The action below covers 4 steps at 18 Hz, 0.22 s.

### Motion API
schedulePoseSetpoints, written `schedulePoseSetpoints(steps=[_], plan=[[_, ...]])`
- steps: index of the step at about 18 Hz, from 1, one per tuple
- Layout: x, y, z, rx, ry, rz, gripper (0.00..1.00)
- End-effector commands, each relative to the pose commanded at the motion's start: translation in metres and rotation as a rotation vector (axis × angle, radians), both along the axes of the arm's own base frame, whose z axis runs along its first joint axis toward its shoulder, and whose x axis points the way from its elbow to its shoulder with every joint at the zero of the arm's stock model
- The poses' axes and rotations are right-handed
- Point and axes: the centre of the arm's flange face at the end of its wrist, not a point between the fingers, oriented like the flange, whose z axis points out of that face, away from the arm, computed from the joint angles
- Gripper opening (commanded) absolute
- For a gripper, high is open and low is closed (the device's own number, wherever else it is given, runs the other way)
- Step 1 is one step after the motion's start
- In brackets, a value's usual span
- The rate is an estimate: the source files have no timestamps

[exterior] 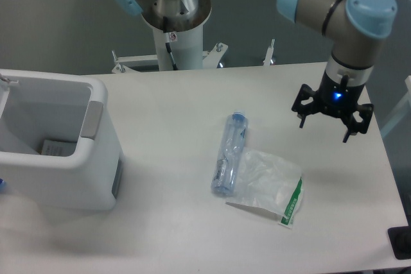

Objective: Open the trash can

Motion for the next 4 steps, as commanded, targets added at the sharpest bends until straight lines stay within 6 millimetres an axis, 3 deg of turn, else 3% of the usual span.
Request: schedulePoseSetpoints(steps=[4], plan=[[0.0024,0.0004,-0.0044,-0.047,0.009,-0.001,1.00]])
